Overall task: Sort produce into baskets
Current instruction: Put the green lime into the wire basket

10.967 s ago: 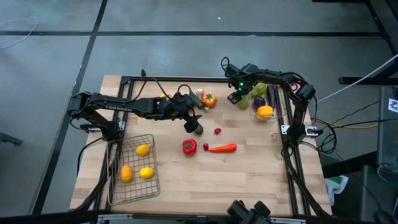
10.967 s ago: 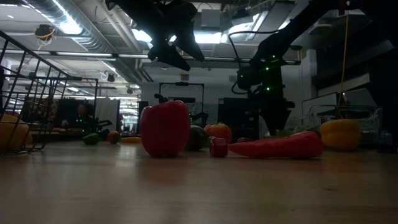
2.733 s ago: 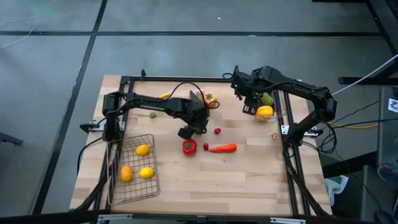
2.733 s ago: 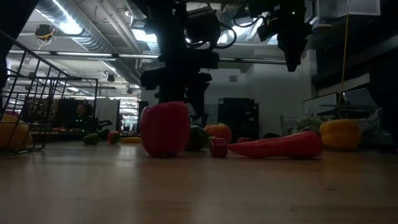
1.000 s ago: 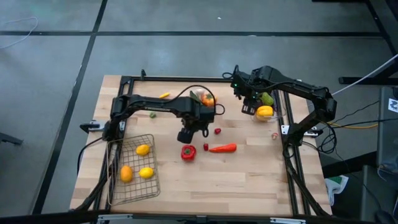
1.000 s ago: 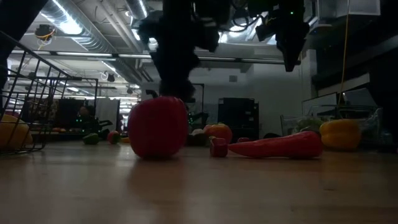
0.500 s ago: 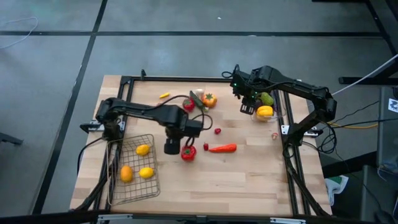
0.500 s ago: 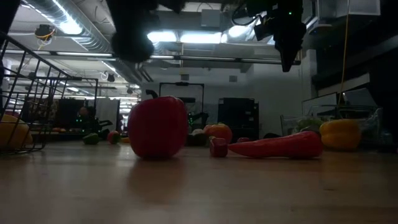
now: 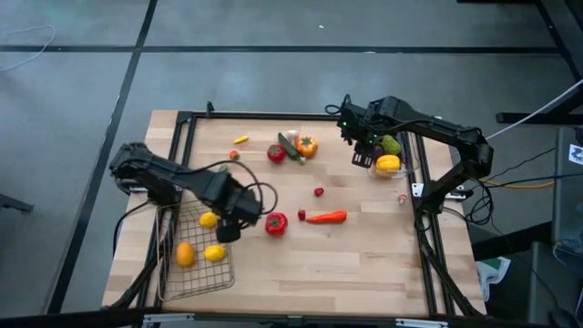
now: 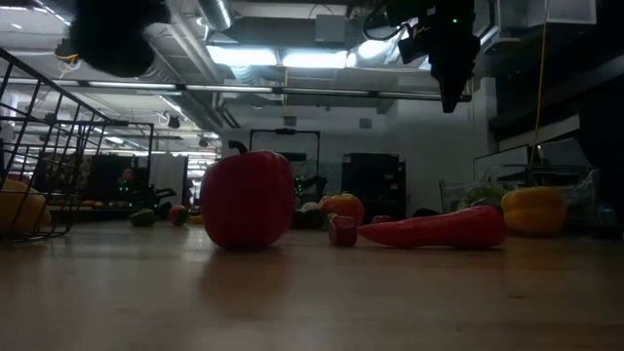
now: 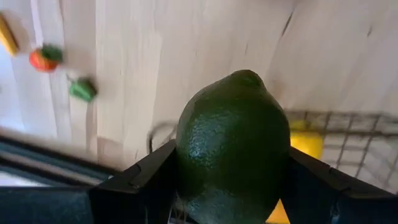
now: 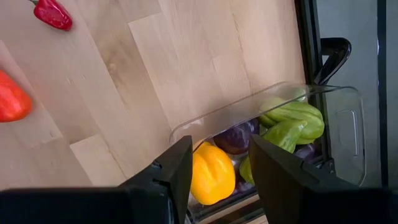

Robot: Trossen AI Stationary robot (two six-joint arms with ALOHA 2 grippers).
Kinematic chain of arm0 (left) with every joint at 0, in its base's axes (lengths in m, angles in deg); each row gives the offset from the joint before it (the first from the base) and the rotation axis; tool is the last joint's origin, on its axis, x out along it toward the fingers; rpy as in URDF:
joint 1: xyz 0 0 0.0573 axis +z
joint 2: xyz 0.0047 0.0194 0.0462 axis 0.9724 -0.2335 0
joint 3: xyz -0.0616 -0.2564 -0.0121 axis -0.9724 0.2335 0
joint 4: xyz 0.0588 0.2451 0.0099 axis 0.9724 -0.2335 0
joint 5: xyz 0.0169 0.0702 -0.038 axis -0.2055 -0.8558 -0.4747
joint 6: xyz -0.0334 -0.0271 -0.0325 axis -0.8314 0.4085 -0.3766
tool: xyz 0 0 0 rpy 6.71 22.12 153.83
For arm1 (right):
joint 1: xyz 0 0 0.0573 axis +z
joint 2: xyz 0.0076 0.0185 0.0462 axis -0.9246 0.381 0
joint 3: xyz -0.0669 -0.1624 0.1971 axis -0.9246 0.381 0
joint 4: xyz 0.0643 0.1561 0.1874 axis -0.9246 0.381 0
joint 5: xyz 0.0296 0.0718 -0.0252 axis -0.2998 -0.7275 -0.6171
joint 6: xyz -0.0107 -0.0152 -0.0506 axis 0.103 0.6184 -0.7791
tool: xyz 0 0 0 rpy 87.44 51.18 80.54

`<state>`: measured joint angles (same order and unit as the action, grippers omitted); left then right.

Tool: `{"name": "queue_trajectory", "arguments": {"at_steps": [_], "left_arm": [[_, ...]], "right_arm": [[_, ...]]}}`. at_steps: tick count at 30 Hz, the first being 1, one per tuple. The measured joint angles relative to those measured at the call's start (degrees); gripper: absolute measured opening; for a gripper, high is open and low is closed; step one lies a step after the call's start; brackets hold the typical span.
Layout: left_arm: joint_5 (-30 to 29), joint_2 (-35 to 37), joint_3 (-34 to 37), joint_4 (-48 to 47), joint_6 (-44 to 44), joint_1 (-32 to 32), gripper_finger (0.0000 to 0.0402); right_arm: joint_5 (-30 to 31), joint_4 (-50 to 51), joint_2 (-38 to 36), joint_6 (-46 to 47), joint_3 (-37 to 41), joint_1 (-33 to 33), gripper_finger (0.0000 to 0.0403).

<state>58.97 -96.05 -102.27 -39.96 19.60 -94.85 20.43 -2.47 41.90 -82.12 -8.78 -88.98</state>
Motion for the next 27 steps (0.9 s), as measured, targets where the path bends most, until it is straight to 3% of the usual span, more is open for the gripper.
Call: {"name": "queue_trajectory", "arguments": {"at_steps": [14,23,27], "left_arm": [[0.6,2.42,13.77,1.61,-2.94,-8.32,0.023],[0.67,2.4,19.6,1.59,-6.07,-9.09,0.0231],[0.69,2.4,20.48,1.63,-6.25,-9.05,0.025]], "right_arm": [[0.0,-0.01,0.0,-0.01,0.0,0.0,0.0154],[0.0,0.0,0.0,-0.01,0.0,0.01,0.0154],[0.0,0.0,0.0,0.0,0.0,0.01,0.0154]]}}
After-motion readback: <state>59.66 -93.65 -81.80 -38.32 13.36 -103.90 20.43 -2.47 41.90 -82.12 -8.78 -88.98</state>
